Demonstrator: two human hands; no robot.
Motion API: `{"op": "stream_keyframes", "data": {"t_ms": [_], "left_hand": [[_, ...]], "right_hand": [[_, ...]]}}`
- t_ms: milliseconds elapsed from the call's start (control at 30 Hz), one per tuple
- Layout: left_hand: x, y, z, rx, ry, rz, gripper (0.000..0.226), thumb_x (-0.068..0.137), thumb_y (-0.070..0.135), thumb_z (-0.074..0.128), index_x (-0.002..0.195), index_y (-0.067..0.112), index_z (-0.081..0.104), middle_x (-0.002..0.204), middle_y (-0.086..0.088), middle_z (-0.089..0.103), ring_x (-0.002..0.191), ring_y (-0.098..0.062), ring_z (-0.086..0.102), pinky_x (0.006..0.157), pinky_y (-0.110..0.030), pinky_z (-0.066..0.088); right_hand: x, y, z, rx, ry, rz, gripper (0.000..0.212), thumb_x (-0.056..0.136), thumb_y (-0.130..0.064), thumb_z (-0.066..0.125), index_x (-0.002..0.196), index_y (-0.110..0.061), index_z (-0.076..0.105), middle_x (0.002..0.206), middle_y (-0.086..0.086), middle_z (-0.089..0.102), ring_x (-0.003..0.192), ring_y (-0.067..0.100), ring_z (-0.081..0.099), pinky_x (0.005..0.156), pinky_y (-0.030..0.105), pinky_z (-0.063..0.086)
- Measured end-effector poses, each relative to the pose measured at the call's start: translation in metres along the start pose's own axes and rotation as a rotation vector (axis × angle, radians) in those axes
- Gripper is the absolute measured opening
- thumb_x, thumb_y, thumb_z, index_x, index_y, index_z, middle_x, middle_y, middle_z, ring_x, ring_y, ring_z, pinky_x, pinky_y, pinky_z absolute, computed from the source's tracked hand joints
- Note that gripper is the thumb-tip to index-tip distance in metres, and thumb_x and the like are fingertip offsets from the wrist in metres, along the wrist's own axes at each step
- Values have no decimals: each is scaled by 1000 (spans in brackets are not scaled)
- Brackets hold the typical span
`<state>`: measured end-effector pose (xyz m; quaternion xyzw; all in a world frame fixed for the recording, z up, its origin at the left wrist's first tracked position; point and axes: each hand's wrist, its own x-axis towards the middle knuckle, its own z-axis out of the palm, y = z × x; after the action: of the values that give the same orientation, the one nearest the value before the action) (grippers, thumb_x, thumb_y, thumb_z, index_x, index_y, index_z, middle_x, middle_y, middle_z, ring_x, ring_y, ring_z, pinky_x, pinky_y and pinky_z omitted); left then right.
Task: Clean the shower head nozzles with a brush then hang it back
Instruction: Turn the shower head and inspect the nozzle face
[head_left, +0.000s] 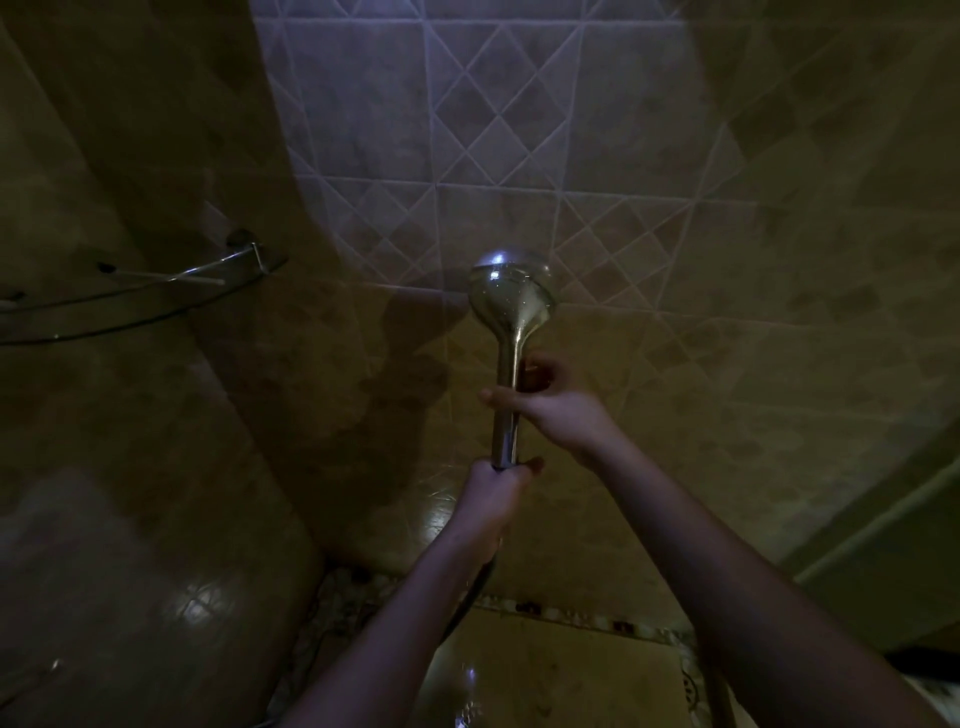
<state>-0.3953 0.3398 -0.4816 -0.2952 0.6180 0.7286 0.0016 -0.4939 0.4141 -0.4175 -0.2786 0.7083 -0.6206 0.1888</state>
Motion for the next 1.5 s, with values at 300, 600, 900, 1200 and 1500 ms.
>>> {"op": "stream_keyframes", "data": {"t_ms": [300,600,900,1200,1500], "left_hand": [[-3,0,-3,-3,-46,29,10,95,25,63,91,16,60,62,6,48,49,-6,41,48,-23,33],[-7,-2,-1,16,-16,42,10,94,27,64,90,20,59,67,5,48,53,-7,43,51,-24,36],[-6,-5,0,3,-36,56,14,94,24,64,81,22,59,62,8,50,53,-7,45,52,-25,36],[-10,-1,3,-11,-18,-4,18,95,26,63,107,13,64,65,6,50,55,-8,44,53,-25,35],[-8,-2,0,-15,-48,24,13,95,28,64,89,17,60,59,9,51,48,-5,45,49,-22,37]], "right_hand": [[-6,-5,0,-14,-48,30,29,65,-59,83,86,-63,64,90,-27,72,84,-7,69,63,10,53],[-1,5,-4,187,-89,48,29,82,-28,73,108,-16,71,108,10,74,107,29,70,97,51,53],[-7,-3,-7,-7,-19,174,44,74,-47,82,109,-25,67,106,-2,74,101,15,69,86,34,55],[-10,-3,-4,-63,-13,159,75,59,-61,86,120,-37,49,107,-14,65,97,2,64,73,21,50],[-7,-5,-13,14,-146,53,32,82,-34,79,110,-23,69,110,4,73,105,17,70,98,45,54]]}}
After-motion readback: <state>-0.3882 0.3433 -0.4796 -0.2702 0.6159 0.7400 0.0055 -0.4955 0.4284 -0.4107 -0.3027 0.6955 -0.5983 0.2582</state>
